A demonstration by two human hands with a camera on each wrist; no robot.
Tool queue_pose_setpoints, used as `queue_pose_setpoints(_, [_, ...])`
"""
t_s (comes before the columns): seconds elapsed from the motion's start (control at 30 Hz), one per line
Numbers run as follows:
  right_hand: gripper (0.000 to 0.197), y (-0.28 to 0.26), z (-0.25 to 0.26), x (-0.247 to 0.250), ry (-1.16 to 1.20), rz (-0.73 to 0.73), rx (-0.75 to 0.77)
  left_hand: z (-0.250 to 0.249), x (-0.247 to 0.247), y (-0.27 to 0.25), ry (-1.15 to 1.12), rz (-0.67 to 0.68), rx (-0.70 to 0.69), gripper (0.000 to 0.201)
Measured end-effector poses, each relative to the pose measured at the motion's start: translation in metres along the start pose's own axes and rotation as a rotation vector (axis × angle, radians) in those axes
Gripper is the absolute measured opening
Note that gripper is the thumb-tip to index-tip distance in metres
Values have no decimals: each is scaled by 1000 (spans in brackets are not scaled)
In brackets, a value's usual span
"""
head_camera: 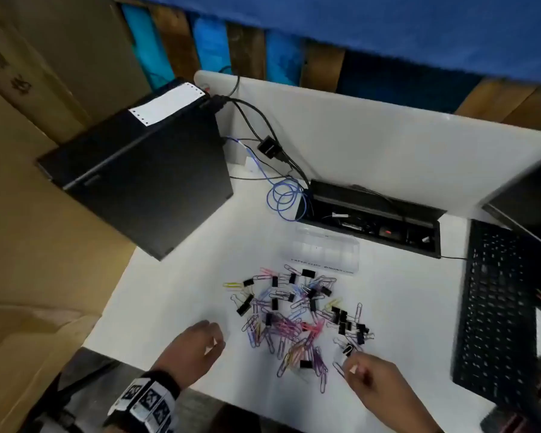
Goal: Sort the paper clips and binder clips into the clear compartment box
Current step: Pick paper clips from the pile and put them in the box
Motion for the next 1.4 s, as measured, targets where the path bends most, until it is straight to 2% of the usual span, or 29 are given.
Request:
queue_pose_setpoints(0.07, [16, 22, 15, -11, 6, 20, 26, -8, -1, 27, 5, -21, -64, 10])
queue_pose_setpoints(0.13, [14, 37, 33, -25, 8, 65, 64, -17, -10, 47, 11, 24, -122, 12])
queue_pose_setpoints(0.27, [12, 58, 54, -60, 47, 113, 83, -29, -34, 70, 87, 79, -241, 35])
queue_pose_setpoints(0.33, [21, 70, 57, -75, 42, 113, 66, -34, -41, 78, 143, 71, -301, 40])
queue_pose_setpoints(0.43, [28, 84, 54, -89, -3, 49, 85, -33, -46, 86, 159, 60, -352, 33])
queue_pose_setpoints(0.57, [26, 93, 54, -96, -74, -96, 132, -37, -39, 91, 120, -41, -385, 15])
queue_pose_setpoints(0.67, [18, 93, 56, -99, -164, -171, 175, -52, -42, 85, 38, -15, -429, 24])
queue_pose_setpoints(0.73, [14, 92, 58, -97, -181, -202, 193, -60, -47, 83, 41, 1, -427, 35])
queue_pose_setpoints(0.77, [12, 92, 59, -95, -184, -218, 202, -63, -46, 85, 32, -12, -414, 34])
queue_pose_setpoints(0.87, [8, 92, 61, -89, -150, -272, 219, -64, -39, 94, 13, -58, -394, 13])
queue_pose_setpoints(1.0, [9, 100, 57, -83, -18, -279, 179, -49, -35, 98, -50, -40, -328, 4])
queue_pose_setpoints(1.03, [9, 102, 56, -82, 33, -276, 161, -47, -35, 98, -58, -38, -326, 6])
queue_pose_setpoints(1.13, [19, 104, 54, -78, 187, -266, 87, -51, -39, 96, -44, -21, -356, 33])
queue_pose_setpoints(1.2, [22, 103, 55, -79, 225, -237, 74, -51, -43, 98, -6, -13, -362, 36])
queue_pose_setpoints(1.3, [18, 104, 52, -83, 222, -201, 13, -45, -46, 103, 32, 1, -317, 24])
queue_pose_setpoints(1.4, [16, 103, 44, -84, 238, -211, -80, -46, -41, 103, 38, -34, -348, 12])
Point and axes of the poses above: each hand's wrist, its own y-axis towards the middle knuckle, its own x-axis out of the back of the hand, z = x × y, the point moved 8 cm from there along y, towards the middle knuckle, and after that the axes turned 8 degrees about -z, right-handed, at the moved point
